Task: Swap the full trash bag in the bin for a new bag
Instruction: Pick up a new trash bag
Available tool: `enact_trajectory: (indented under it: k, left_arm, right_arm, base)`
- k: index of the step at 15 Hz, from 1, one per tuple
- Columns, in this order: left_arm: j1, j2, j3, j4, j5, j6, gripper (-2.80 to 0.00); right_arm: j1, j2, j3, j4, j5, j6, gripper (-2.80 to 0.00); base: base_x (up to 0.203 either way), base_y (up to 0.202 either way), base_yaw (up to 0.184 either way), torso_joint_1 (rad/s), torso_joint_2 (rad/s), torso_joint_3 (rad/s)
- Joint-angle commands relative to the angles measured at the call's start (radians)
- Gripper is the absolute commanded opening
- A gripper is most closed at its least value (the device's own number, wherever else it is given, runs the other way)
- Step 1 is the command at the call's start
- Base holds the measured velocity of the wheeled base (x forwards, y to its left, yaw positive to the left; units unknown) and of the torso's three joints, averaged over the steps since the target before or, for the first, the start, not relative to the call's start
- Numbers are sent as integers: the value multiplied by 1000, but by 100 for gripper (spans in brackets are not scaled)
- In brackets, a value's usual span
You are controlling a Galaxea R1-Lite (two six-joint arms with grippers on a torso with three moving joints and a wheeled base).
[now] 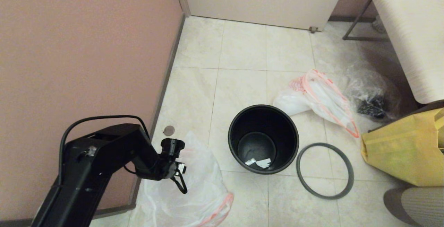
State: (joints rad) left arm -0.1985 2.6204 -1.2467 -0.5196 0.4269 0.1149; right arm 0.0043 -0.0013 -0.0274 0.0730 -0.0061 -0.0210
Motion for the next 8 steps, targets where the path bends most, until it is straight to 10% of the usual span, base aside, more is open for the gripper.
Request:
enact_trajectory:
  k: [1,3,4,8]
  left_arm:
    - [2,35,-23,-4,-2,0,0]
    - [4,59,-48,-1,-1,-1,0]
    - [5,59,-53,0,0,-1,-280]
    - [4,59,-53,9,0,-3,-280]
  right_arm:
    - [0,1,0,1,0,-1,-280]
    - [0,1,0,1,0,-1,-280]
    - [0,1,0,1,0,-1,-280]
    - [0,1,0,1,0,-1,-280]
  base:
    - [0,0,0,0,0,0]
    - [0,0,0,0,0,0]
    - [0,0,0,0,0,0]
    - [0,0,0,0,0,0]
